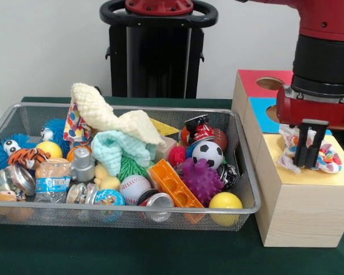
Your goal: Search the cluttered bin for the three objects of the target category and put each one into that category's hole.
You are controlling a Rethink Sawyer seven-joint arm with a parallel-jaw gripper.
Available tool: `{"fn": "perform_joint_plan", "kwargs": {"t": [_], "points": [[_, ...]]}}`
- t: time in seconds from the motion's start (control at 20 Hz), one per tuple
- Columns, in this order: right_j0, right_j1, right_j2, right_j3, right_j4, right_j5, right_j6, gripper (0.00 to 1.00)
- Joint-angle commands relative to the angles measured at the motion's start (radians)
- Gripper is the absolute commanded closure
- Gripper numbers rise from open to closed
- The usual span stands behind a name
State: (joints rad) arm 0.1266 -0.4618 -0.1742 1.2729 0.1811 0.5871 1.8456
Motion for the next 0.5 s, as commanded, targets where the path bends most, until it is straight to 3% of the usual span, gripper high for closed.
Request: {"fn": "perform_joint_plan", "kwargs": {"t": [0.05, 0.2, 0.3, 0.5], "points": [[-0.039, 0.013, 0.069, 0.077, -0.009, 0.113, 0.094, 1.0], [-0.026, 0.013, 0.059, 0.088, -0.008, 0.121, 0.116, 1.0], [0.009, 0.027, 0.014, 0.089, -0.018, 0.132, 0.167, 1.0], [0.009, 0.036, 0.012, 0.126, -0.024, 0.095, 0.163, 1.0]]}}
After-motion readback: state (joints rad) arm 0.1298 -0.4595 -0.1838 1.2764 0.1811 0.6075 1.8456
